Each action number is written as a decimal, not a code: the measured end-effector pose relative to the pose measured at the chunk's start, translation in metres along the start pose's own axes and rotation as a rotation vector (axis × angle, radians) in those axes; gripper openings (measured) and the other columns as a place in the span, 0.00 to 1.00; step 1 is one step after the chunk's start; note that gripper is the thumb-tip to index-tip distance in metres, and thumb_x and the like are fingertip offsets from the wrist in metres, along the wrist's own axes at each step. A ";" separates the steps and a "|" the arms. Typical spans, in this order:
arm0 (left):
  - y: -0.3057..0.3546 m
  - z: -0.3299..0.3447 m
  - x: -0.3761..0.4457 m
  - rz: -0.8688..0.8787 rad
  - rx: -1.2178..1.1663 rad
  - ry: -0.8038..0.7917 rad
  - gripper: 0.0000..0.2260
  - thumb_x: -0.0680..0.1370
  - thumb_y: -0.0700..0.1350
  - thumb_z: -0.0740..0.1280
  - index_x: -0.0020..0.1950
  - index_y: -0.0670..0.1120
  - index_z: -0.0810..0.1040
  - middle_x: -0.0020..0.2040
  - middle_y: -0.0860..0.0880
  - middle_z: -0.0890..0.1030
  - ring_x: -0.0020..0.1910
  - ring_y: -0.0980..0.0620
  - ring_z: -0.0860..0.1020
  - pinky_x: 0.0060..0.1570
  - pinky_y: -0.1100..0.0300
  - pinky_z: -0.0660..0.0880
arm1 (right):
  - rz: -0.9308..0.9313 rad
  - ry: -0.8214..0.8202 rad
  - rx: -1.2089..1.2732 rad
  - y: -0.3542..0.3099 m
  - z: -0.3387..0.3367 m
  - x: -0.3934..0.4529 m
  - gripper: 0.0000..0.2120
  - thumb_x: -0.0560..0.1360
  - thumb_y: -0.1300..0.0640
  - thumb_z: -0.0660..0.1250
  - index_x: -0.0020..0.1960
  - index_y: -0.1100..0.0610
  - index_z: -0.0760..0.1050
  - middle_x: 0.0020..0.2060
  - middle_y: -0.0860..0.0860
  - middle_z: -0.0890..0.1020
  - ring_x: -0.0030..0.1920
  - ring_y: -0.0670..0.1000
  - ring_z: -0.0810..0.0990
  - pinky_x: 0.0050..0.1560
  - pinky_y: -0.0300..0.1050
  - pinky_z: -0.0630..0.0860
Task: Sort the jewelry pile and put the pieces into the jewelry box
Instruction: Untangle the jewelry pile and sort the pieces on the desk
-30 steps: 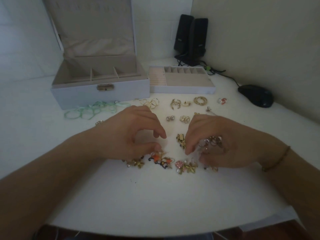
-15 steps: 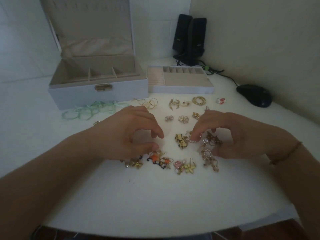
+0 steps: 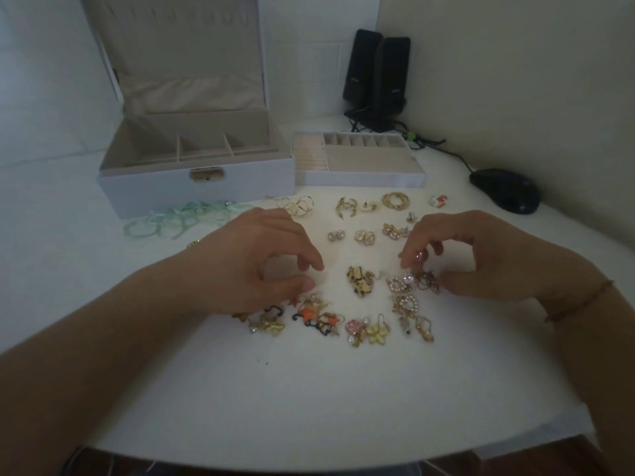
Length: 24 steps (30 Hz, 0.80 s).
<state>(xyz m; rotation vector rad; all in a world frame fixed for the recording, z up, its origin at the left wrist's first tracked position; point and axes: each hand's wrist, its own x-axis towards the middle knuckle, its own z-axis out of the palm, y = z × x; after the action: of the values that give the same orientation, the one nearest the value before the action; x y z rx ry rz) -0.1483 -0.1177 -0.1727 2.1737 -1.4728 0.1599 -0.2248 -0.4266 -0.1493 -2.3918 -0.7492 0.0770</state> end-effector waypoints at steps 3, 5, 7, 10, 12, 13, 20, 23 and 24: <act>0.001 -0.001 0.000 -0.024 0.012 0.006 0.11 0.76 0.55 0.68 0.53 0.53 0.83 0.47 0.57 0.83 0.49 0.55 0.79 0.52 0.48 0.75 | 0.027 0.017 -0.024 0.003 -0.001 -0.001 0.19 0.66 0.58 0.68 0.54 0.44 0.78 0.47 0.47 0.81 0.48 0.52 0.79 0.45 0.53 0.74; 0.001 -0.003 0.000 -0.044 0.015 -0.004 0.10 0.75 0.52 0.68 0.53 0.53 0.83 0.47 0.58 0.82 0.49 0.56 0.79 0.53 0.49 0.75 | 0.059 -0.010 -0.049 0.005 0.000 -0.001 0.19 0.66 0.59 0.72 0.55 0.43 0.78 0.48 0.45 0.81 0.48 0.51 0.79 0.47 0.53 0.75; 0.000 -0.005 -0.001 -0.055 0.016 -0.020 0.11 0.73 0.47 0.65 0.53 0.53 0.83 0.47 0.58 0.82 0.50 0.56 0.79 0.54 0.50 0.75 | 0.077 -0.020 -0.061 0.006 0.001 -0.001 0.18 0.67 0.59 0.75 0.54 0.44 0.79 0.47 0.44 0.81 0.48 0.50 0.79 0.47 0.51 0.75; -0.003 -0.010 -0.003 -0.055 -0.006 -0.033 0.15 0.68 0.39 0.66 0.49 0.52 0.84 0.47 0.58 0.82 0.52 0.56 0.78 0.57 0.51 0.74 | 0.079 -0.027 -0.048 0.004 -0.001 -0.001 0.16 0.68 0.62 0.76 0.51 0.47 0.81 0.44 0.44 0.82 0.45 0.49 0.80 0.46 0.47 0.74; -0.004 -0.014 -0.005 -0.056 -0.048 -0.052 0.14 0.67 0.38 0.68 0.47 0.52 0.85 0.48 0.56 0.82 0.53 0.54 0.78 0.58 0.53 0.73 | 0.076 -0.028 -0.044 0.003 -0.001 -0.001 0.15 0.67 0.62 0.76 0.49 0.47 0.81 0.43 0.44 0.83 0.44 0.48 0.80 0.46 0.47 0.75; -0.004 -0.016 -0.006 -0.060 -0.079 -0.067 0.12 0.68 0.38 0.69 0.47 0.52 0.85 0.48 0.56 0.83 0.54 0.53 0.78 0.59 0.55 0.72 | 0.064 -0.025 -0.040 0.003 -0.001 -0.001 0.14 0.68 0.61 0.76 0.49 0.48 0.81 0.43 0.44 0.83 0.43 0.49 0.80 0.46 0.47 0.75; -0.002 -0.014 -0.006 -0.050 -0.120 -0.181 0.12 0.70 0.52 0.76 0.53 0.55 0.84 0.50 0.58 0.81 0.56 0.54 0.75 0.58 0.59 0.70 | -0.053 0.085 -0.035 0.003 0.006 0.005 0.16 0.69 0.53 0.73 0.56 0.47 0.78 0.50 0.46 0.82 0.50 0.52 0.79 0.45 0.51 0.74; 0.002 -0.008 -0.005 -0.042 -0.119 -0.181 0.12 0.71 0.54 0.76 0.53 0.55 0.84 0.49 0.57 0.81 0.54 0.53 0.76 0.58 0.54 0.71 | -0.093 0.066 -0.055 0.001 0.013 0.010 0.18 0.70 0.51 0.72 0.60 0.49 0.77 0.55 0.45 0.81 0.56 0.52 0.78 0.48 0.53 0.75; 0.002 -0.007 -0.004 -0.040 -0.116 -0.176 0.12 0.71 0.54 0.75 0.53 0.56 0.85 0.49 0.58 0.81 0.54 0.53 0.75 0.58 0.53 0.71 | -0.102 0.056 -0.056 -0.001 0.016 0.012 0.19 0.70 0.51 0.72 0.60 0.49 0.77 0.56 0.44 0.80 0.57 0.51 0.78 0.50 0.54 0.75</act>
<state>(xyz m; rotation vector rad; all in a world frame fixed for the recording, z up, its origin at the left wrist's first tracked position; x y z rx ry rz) -0.1510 -0.1113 -0.1672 2.1666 -1.4919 -0.1311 -0.2186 -0.4109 -0.1603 -2.3936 -0.8559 -0.0533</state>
